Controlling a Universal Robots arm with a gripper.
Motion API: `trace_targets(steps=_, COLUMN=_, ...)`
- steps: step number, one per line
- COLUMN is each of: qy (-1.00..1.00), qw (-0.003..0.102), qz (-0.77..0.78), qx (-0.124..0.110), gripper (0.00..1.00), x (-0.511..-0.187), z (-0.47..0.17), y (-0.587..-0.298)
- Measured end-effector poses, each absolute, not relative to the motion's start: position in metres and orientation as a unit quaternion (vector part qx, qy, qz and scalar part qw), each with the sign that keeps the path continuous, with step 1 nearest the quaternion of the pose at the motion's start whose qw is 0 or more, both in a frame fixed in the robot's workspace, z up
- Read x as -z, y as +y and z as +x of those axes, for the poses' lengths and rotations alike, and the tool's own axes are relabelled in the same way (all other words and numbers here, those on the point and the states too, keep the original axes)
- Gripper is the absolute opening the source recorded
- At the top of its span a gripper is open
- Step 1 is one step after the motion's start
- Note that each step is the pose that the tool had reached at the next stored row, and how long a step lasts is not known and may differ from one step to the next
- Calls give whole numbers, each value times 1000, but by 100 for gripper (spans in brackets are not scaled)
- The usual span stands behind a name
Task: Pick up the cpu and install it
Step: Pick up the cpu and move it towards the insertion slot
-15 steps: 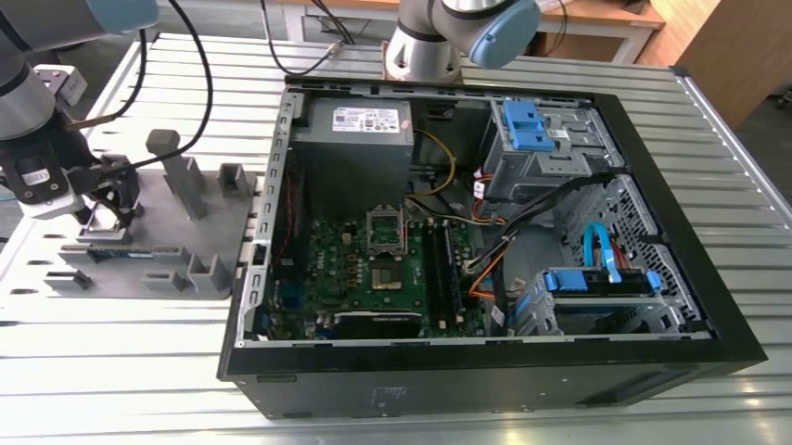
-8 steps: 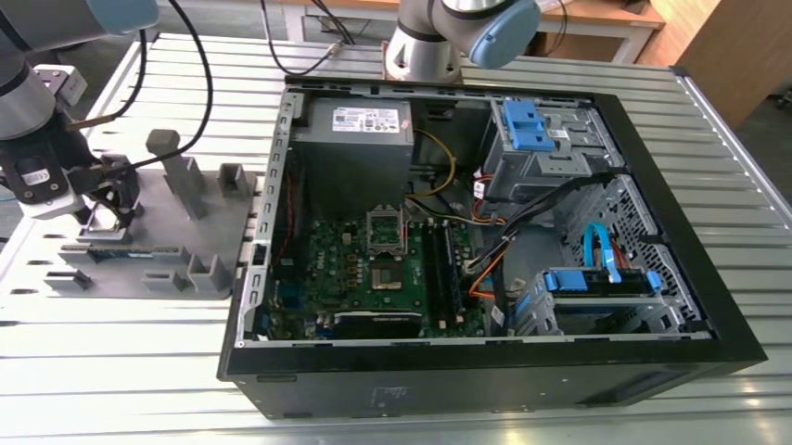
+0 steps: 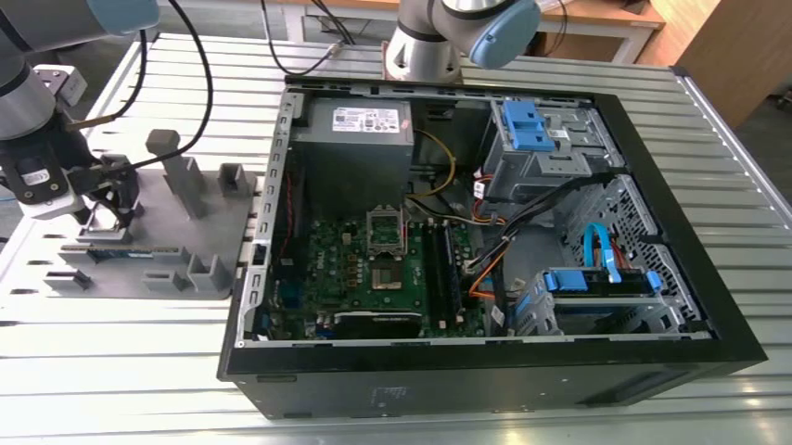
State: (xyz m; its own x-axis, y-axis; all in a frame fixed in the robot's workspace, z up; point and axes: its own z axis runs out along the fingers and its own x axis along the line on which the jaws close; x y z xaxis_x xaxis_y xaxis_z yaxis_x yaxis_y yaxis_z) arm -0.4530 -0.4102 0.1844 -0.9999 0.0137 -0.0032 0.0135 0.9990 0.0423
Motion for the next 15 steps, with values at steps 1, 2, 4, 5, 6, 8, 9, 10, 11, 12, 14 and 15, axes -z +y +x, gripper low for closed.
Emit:
trace_targets(steps=1, qy=1000, qw=2, qz=7, qx=-21, gripper=59, x=-184, z=-453, y=-410)
trace_targets(steps=2, qy=1000, qw=2, qz=7, qx=-21, gripper=59, x=-184, z=-453, y=-410)
trace_targets(steps=4, qy=1000, qw=1, qz=7, qx=-21, gripper=59, x=-184, z=-453, y=-410)
trace_targets(steps=5, qy=1000, qw=1, qz=7, qx=-21, gripper=57, x=-184, z=-453, y=-410)
trace_targets(steps=6, qy=1000, qw=1, qz=7, qx=-21, gripper=57, x=-184, z=-453, y=-410)
trace_targets(steps=8, qy=1000, qw=1, qz=7, qx=-21, gripper=51, x=-184, z=-453, y=-410)
trace_targets(steps=9, qy=1000, qw=1, qz=7, qx=-21, gripper=51, x=-184, z=-453, y=-410)
trace_targets(steps=10, qy=1000, qw=1, qz=7, qx=-21, gripper=51, x=-184, z=-453, y=-410)
trace_targets(steps=11, qy=1000, qw=1, qz=7, qx=-21, gripper=51, x=-184, z=-453, y=-410)
trace_targets(steps=12, qy=1000, qw=1, qz=7, qx=-21, gripper=51, x=-184, z=-453, y=-410)
trace_targets(steps=14, qy=1000, qw=1, qz=7, qx=-21, gripper=51, x=-184, z=-453, y=-410)
trace_targets(steps=15, qy=1000, qw=1, qz=7, qx=-21, gripper=51, x=-184, z=-453, y=-410)
